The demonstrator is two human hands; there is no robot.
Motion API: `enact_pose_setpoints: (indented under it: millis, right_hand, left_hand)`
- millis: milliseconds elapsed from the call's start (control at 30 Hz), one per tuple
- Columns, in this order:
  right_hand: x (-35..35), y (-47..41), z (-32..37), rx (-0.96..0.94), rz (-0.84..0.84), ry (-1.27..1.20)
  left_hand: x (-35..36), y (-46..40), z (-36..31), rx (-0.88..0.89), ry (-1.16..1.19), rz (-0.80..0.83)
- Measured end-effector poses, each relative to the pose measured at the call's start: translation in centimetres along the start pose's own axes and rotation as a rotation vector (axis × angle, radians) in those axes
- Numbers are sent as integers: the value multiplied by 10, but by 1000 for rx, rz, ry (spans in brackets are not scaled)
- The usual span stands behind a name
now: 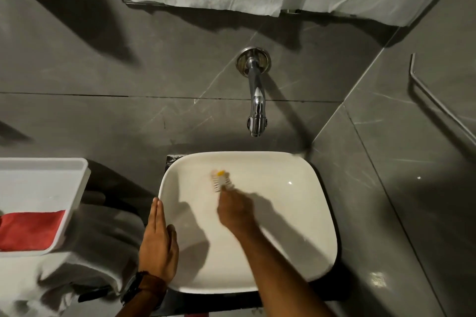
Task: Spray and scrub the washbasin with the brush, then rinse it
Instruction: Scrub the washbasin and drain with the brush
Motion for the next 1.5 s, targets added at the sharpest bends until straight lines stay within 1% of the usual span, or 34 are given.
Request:
enact_pose_setpoints:
  millis: [67, 100, 167, 200, 233, 300, 367, 500, 600, 667, 733, 767, 833, 933, 1033, 1167, 1367, 1500]
  right_hand:
    - [1, 2, -52, 175, 71, -14]
    - [0, 8, -77, 234, 47, 16]
    - [-5, 26, -119, 321, -24, 134]
    - [0, 39, -131, 352, 2, 187]
    - [6, 50, -138, 368, 52, 184]
    - [24, 69, -139, 393, 174, 88]
    - [34, 86, -124, 400, 270, 7]
    - [45, 108, -76, 299, 482, -146]
    - [35, 110, -61, 275, 566, -373]
    - [22, 105, -63, 295, 524, -553]
    - [1, 101, -72, 337, 398, -699]
    - [-11, 98, -77, 362, 316, -766]
    - [-36, 91, -89, 412, 150, -889]
    - [-70, 84, -97, 432, 1, -965]
    - [-89, 81, -98, 415, -60, -996]
    - [-98, 85, -99, 447, -100, -1064]
    - [-95, 91, -101, 481, -85, -1226]
    - [-91, 92, -100, 497, -68, -1277]
  left_hand:
    - [0, 0, -2, -1, 7, -1]
    - [-1, 0, -2, -7, 12, 0]
    - [-2, 0, -4, -16, 15, 5]
    - [-2, 0, -5, -11, 11, 6]
    - [-3, 0, -5, -9, 9, 7]
    - [-2, -1, -4, -28, 8, 14]
    - [-2, -1, -5, -36, 8, 21]
    - [-3, -1, -6, -30, -20, 48]
    - [-5, -2, -12, -41, -56, 91]
    - [-12, -3, -18, -63, -135, 69]
    - [-25, -7, -33, -86, -162, 5]
    - [-32, -12, -49, -52, -130, -21]
    - [-46, -25, -94, 82, -21, -45]
    - [-69, -52, -168, 226, 176, -73]
    - [-78, -80, -224, 233, 286, -39]
    - [-82, -104, -265, 213, 379, -20]
    - [-71, -112, -269, 142, 499, 53]
    - [-67, -120, -271, 127, 452, 75]
Point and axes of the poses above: each hand's wrist, its own y-axis away from the middle knuckle, its own x-axis out of the palm, z = x × y, the point moved 7 cm from there along -y, towards the middle knuckle, and after that the axes turned 1 degree about z, right-handed, at the moved point
